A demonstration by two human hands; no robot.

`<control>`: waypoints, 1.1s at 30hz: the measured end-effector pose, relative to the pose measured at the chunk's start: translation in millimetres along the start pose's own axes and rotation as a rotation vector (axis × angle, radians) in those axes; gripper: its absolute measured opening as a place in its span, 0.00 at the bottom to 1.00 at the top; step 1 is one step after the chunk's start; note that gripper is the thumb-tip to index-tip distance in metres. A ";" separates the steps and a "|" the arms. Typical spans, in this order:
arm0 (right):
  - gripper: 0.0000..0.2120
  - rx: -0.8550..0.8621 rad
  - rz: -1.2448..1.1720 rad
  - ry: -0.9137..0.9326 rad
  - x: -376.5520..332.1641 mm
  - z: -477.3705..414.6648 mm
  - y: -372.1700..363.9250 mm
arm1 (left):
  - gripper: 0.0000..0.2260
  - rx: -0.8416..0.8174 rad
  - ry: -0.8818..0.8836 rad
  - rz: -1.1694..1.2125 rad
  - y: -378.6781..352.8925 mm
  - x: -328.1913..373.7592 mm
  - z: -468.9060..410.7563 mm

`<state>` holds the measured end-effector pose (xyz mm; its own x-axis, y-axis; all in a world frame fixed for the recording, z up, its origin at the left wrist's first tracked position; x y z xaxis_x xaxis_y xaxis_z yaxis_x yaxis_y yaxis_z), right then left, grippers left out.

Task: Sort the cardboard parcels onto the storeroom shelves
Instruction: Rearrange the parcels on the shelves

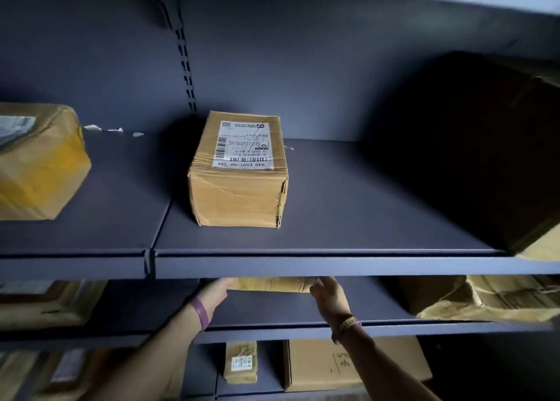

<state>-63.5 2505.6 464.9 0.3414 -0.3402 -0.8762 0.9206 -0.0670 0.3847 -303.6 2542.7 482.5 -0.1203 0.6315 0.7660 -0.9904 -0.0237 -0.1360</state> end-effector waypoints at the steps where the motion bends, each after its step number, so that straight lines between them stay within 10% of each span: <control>1: 0.06 -0.003 0.013 0.024 -4.0 10.8 2.3 | 0.11 -0.017 -0.047 -0.013 -0.6 -1.6 9.4; 6: 0.22 -0.033 0.075 0.105 -22.8 83.5 2.3 | 0.16 0.077 -0.029 0.006 28.1 -17.3 49.3; 15: 0.11 -0.127 -0.038 0.241 -45.6 203.0 -33.8 | 0.19 0.138 0.007 -0.018 80.0 -39.5 118.8; 33: 0.11 0.129 -0.271 -0.145 3.4 174.9 -8.2 | 0.22 -0.044 -0.241 -0.009 48.9 -47.7 211.9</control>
<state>-103.0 2340.9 509.5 0.0478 -0.4229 -0.9049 0.9394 -0.2888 0.1846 -360.7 2347.3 572.4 -0.1299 0.4282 0.8943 -0.9882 0.0183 -0.1522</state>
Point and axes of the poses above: each hand's wrist, its own z-axis away from the middle knuckle, its own y-axis out of the back of the hand, x = y × z, the point moved 1 cm from there along -z, towards the middle knuckle, and after that the axes turned 7 degrees about -x, right-handed, at the moved point
